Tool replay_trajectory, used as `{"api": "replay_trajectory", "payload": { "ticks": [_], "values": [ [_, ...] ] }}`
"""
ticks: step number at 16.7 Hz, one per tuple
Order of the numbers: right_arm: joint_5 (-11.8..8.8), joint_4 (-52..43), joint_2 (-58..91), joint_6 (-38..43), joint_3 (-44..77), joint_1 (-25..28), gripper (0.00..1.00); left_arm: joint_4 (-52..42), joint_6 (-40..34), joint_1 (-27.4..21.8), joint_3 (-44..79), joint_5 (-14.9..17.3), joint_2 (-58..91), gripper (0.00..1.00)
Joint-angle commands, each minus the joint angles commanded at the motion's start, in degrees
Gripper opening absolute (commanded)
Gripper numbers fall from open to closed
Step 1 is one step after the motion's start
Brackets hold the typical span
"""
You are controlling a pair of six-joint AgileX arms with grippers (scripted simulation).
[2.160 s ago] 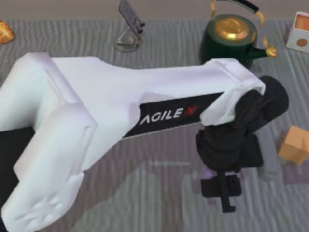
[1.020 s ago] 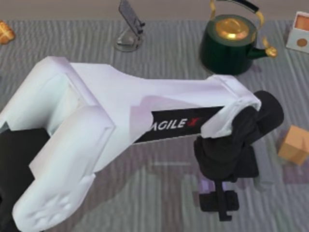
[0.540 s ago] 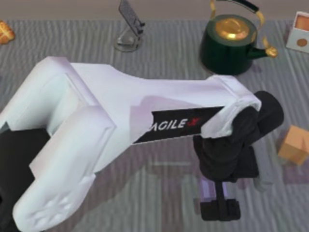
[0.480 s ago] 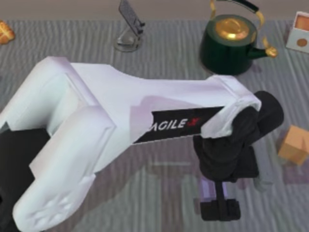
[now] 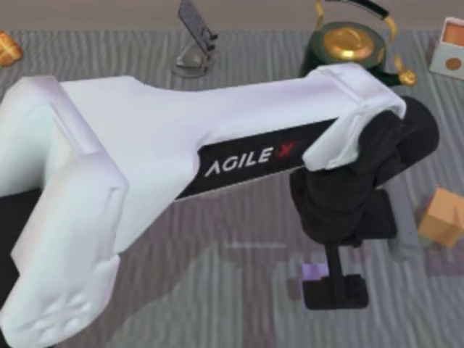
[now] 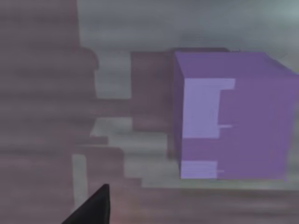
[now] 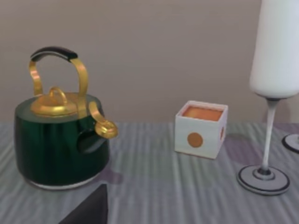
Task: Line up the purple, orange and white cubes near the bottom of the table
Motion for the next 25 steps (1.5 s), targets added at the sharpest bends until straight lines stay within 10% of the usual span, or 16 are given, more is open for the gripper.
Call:
{"api": "replay_trajectory", "payload": {
  "ticks": [11,25],
  "values": [
    [-0.08,-3.54,4.88,-3.10,4.78,0.57,1.00,1.19,-1.67,3.22,-3.40,-0.42,-6.61,1.00],
    [0.32,-40.58,71.29,-34.63,50.24,5.42,1.00,41.46,-21.40,39.67,-70.95,-2.08,-84.56,1.00]
  ]
}}
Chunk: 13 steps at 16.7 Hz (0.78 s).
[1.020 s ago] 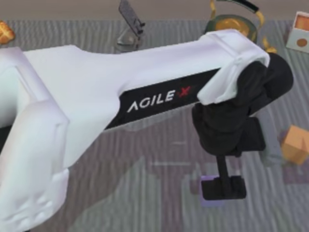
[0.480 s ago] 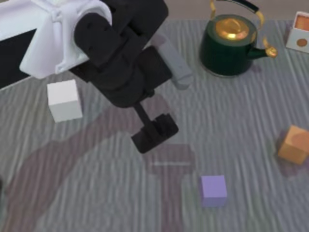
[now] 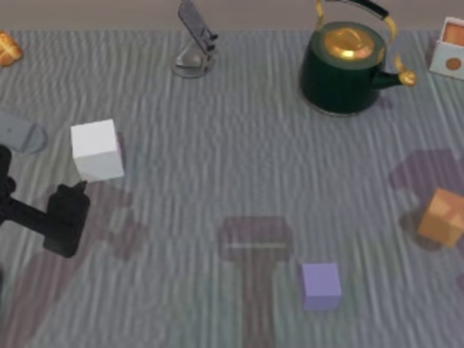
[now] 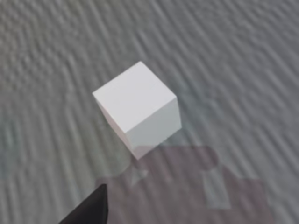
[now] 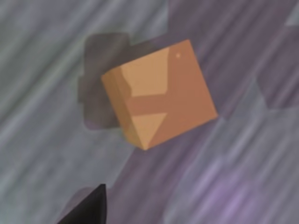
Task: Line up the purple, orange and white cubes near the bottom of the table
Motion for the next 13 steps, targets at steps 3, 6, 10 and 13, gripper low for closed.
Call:
{"api": "replay_trajectory", "payload": {
  "ticks": [3,6,10,13],
  "values": [
    [0.03,-7.92,13.96,-6.73,9.71,1.12,1.00,9.40,-3.79,7.12,-14.38,0.09,-16.37,1.00],
    [-0.04,-14.06,24.27,-12.12,17.88,2.01,1.00,17.78,-7.05,12.80,-25.28,0.40,-29.06,1.00],
    [-0.21,-19.03,33.21,-16.76,25.26,2.75,1.00,25.65,-10.15,17.63,-34.03,0.85,-40.28,1.00],
    [-0.28,-20.12,35.30,-17.85,27.05,2.93,1.00,27.54,-10.88,18.68,-35.97,0.96,-42.96,1.00]
  ]
}}
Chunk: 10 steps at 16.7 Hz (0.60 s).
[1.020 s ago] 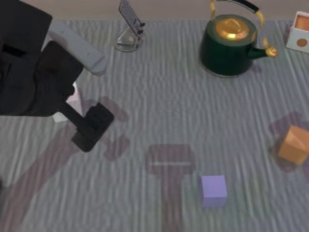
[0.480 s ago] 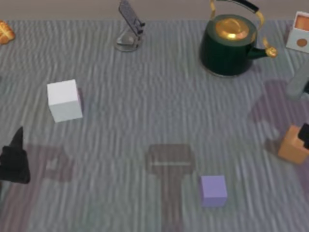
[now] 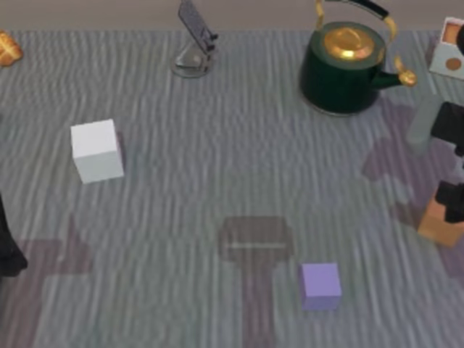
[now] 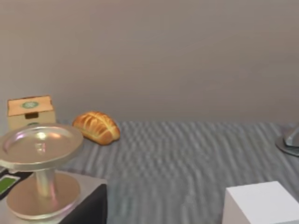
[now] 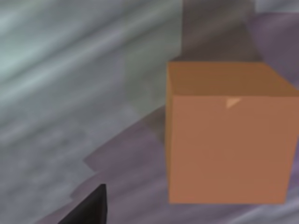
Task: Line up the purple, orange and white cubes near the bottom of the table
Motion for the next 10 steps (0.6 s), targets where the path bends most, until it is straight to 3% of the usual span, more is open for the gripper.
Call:
{"api": "replay_trajectory", "payload": {
  "ticks": [6,10],
  "values": [
    [0.01,0.84,0.67,-0.13,-0.32,-0.21,1.00,0.00,0.00,0.00,0.00,0.00,0.00,1.00],
    [0.02,8.13,3.60,0.00,-4.50,-0.04,1.00,0.00,0.00,0.00,0.00,0.00,0.00,1.00]
  ]
}}
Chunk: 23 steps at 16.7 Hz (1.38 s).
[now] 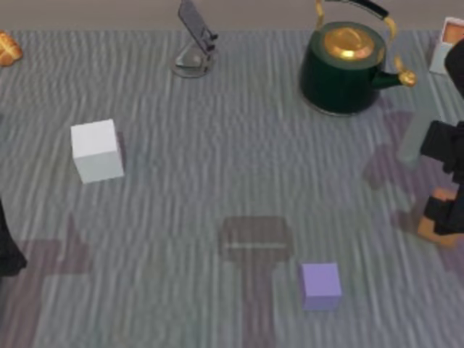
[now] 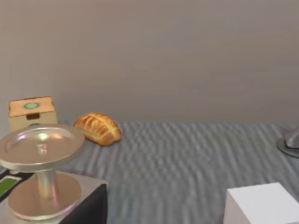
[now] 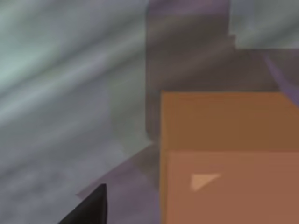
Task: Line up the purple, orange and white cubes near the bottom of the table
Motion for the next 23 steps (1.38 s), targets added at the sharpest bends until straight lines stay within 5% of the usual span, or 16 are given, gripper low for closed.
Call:
{"api": "replay_trajectory", "payload": {
  "ticks": [10,23],
  "values": [
    [0.03,11.07,4.74,0.24,-6.35,0.16,1.00,0.00,0.00,0.00,0.00,0.00,0.00,1.00],
    [0.03,11.07,4.74,0.24,-6.35,0.16,0.02,0.00,0.00,0.00,0.00,0.00,0.00,1.00]
  ]
}}
